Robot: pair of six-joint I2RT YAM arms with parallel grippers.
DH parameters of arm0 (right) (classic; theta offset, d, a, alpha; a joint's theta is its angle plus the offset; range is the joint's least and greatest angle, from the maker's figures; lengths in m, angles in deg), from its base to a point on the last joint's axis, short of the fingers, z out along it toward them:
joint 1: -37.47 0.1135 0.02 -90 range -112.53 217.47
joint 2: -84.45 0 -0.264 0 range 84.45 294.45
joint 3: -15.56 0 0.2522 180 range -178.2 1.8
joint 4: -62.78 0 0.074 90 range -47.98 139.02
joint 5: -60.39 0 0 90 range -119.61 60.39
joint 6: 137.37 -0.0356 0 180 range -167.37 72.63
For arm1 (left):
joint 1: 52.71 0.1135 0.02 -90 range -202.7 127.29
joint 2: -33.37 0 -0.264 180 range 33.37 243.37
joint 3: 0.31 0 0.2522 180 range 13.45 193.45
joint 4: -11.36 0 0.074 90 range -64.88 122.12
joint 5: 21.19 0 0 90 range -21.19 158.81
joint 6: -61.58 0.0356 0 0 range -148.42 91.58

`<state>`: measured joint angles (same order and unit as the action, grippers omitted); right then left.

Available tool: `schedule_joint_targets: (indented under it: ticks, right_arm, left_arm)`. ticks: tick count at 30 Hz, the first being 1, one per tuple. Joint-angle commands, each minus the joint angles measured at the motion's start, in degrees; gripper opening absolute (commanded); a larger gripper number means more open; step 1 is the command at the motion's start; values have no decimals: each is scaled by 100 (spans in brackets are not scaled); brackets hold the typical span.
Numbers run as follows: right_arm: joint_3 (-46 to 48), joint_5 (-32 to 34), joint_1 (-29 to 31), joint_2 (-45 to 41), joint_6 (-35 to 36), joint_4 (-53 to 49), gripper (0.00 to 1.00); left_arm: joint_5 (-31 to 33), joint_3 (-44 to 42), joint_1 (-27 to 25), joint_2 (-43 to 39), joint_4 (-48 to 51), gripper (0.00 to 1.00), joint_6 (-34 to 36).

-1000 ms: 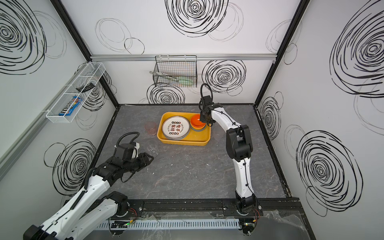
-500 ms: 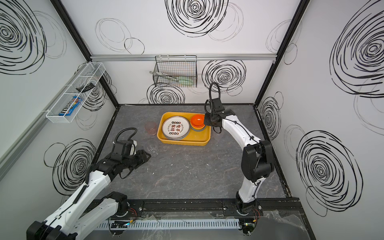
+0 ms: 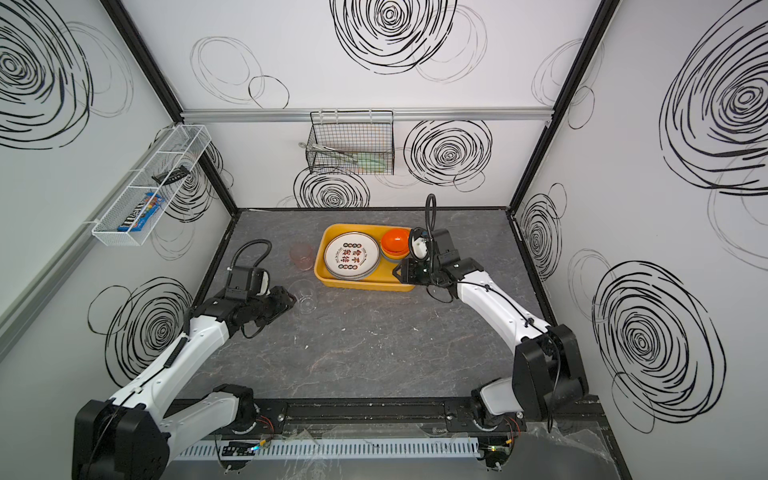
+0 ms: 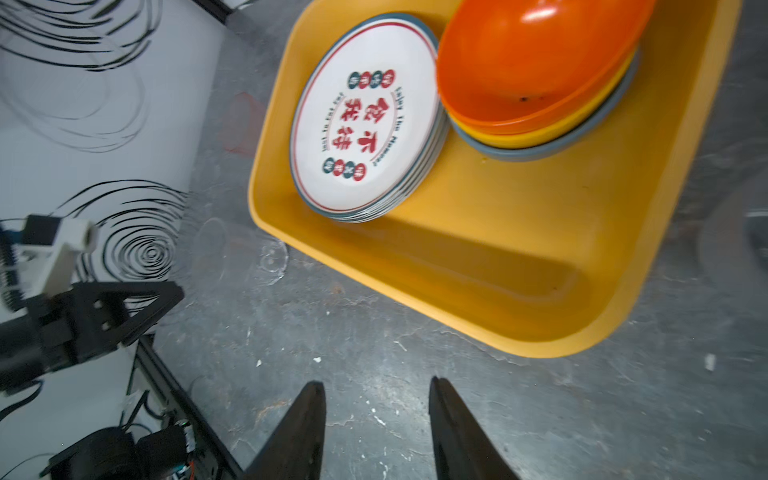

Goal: Place the mixed dishes into the plastic bin
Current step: 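Open the right gripper and move it toward the clear glass cup, then grasp the clear glass cup with the left gripper while the right gripper approaches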

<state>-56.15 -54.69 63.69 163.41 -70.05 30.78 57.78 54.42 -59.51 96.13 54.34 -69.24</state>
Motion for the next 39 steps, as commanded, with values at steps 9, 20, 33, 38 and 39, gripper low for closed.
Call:
schedule_joint_targets:
  ticks: [9, 20, 33, 38, 39]
  right_arm:
    - [607, -760, 1116, -237, -197, 1506, 48]
    - [653, -437, 1413, 14, -264, 1430, 47]
    - [614, -193, 1413, 150, -255, 1335, 47]
    - [555, -113, 1413, 206, -289, 1259, 47]
    - [538, -108, 1412, 204, -290, 1248, 47]
  left_arm:
    - [180, 252, 92, 765, -700, 45, 74]
    - [190, 290, 93, 1229, -885, 35, 126]
    - [48, 139, 117, 1016, -770, 17, 265]
    - [-55, 105, 162, 747, -635, 8, 355]
    - [-90, 102, 171, 684, -607, 7, 372]
